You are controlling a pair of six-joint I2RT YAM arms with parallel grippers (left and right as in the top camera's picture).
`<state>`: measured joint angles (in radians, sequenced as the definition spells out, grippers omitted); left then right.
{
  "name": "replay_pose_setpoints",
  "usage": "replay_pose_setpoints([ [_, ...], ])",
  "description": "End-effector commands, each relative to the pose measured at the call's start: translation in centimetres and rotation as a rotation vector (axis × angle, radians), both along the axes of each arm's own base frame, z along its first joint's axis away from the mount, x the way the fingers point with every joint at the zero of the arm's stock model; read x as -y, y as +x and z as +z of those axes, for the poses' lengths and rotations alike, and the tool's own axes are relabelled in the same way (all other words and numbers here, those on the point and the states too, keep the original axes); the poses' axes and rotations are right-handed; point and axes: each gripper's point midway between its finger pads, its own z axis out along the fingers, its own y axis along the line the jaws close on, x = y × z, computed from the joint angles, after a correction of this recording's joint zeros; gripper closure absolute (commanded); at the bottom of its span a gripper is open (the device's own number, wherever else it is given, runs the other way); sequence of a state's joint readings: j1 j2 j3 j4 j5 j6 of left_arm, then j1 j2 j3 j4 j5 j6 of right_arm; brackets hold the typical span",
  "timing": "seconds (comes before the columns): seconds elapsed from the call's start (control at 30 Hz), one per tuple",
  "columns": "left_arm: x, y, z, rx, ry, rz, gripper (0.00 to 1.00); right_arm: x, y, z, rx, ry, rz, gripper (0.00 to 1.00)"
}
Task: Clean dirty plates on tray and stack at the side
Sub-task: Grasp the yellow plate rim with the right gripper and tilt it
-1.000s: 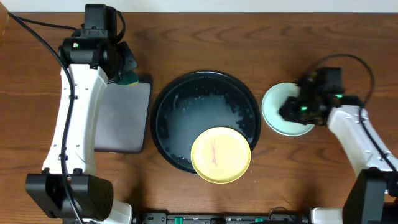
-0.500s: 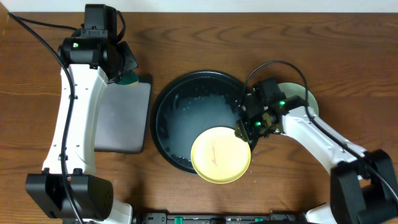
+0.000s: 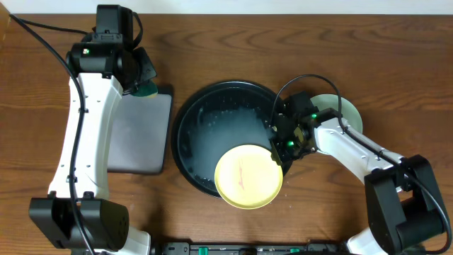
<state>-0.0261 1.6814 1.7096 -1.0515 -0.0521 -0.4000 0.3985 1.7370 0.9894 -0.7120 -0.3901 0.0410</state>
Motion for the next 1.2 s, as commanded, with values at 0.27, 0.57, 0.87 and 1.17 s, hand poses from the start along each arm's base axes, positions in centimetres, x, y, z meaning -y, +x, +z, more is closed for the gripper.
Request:
replay_pose_setpoints([
  [0.27,-0.3,-0.2,-0.2,-0.007,0.003,0.019,0.93,-1.5,4.5,2.9,0.138,-0.025,-0.048,0.99],
  [0.57,-0.3,-0.2,-0.2,-0.007,0.003,0.019,0.93,-2.9,10.7,5.3,0.328,0.007,-0.202,0.99],
  [0.87,-0.3,-0.1,-0.2,-0.006,0.003,0.019,0.93,-4.7,11.4,2.3,0.192,0.012,-0.173,0.99],
  [1.17,-0.2,-0.2,-0.2,-0.008,0.002,0.016,0.93,-5.3,12.5,1.2,0.006,-0.078,-0.228,0.55],
])
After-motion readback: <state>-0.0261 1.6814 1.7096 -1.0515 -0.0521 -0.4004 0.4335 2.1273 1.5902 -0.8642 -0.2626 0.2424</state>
